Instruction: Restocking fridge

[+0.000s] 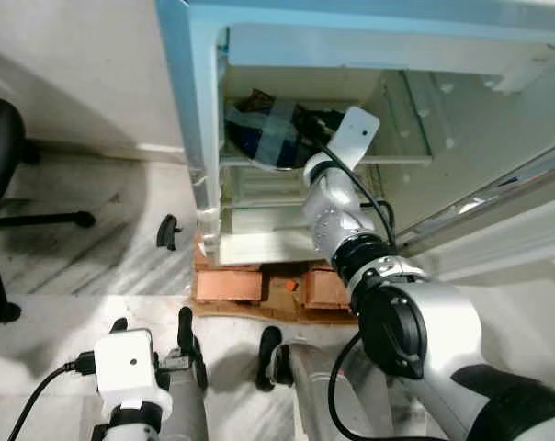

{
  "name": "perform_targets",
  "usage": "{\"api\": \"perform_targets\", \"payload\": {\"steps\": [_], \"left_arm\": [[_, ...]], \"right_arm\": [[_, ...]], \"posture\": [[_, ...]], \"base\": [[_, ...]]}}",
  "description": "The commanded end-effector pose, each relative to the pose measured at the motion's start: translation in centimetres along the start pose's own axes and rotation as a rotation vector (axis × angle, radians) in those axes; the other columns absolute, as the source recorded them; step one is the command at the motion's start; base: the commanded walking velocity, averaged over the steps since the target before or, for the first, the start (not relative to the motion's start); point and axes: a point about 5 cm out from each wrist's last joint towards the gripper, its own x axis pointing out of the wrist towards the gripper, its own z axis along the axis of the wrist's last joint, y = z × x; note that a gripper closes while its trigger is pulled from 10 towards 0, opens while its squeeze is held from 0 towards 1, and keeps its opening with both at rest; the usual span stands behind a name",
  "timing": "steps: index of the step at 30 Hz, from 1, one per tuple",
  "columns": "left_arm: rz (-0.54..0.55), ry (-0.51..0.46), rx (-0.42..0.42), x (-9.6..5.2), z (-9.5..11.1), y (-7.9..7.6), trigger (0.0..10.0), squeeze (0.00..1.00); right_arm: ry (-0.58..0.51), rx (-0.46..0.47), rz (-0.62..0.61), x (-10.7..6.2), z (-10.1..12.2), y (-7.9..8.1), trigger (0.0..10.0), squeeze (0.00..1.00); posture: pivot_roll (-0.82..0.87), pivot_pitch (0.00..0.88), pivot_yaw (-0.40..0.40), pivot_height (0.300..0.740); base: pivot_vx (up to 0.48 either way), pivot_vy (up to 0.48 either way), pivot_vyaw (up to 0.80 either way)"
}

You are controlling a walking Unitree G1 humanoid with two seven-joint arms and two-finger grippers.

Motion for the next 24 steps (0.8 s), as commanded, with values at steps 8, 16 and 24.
{"api": "perform_targets", "payload": {"steps": [8,16,24], "left_arm": [[0.018,0.034,-0.002,-0.4,-0.5,-0.2,10.0,0.0],[0.028,0.035,-0.004,-0.4,-0.6,-0.3,10.0,0.0],[0.04,0.03,0.001,0.1,-0.6,0.0,10.0,0.0]], "right_arm": [[0.073,0.116,0.039,-0.4,-0.6,2.3,10.0,1.0],[0.058,0.152,0.015,0.0,0.3,1.7,10.0,1.0],[0.046,0.21,0.021,0.3,1.2,1.7,10.0,0.88]], "posture": [[0.38,0.398,-0.171,0.74],[0.38,0.402,-0.173,0.74],[0.38,0.391,-0.171,0.74]], "base": [[0.0,0.0,0.0],[0.0,0.0,0.0],[0.0,0.0,0.0]]}}
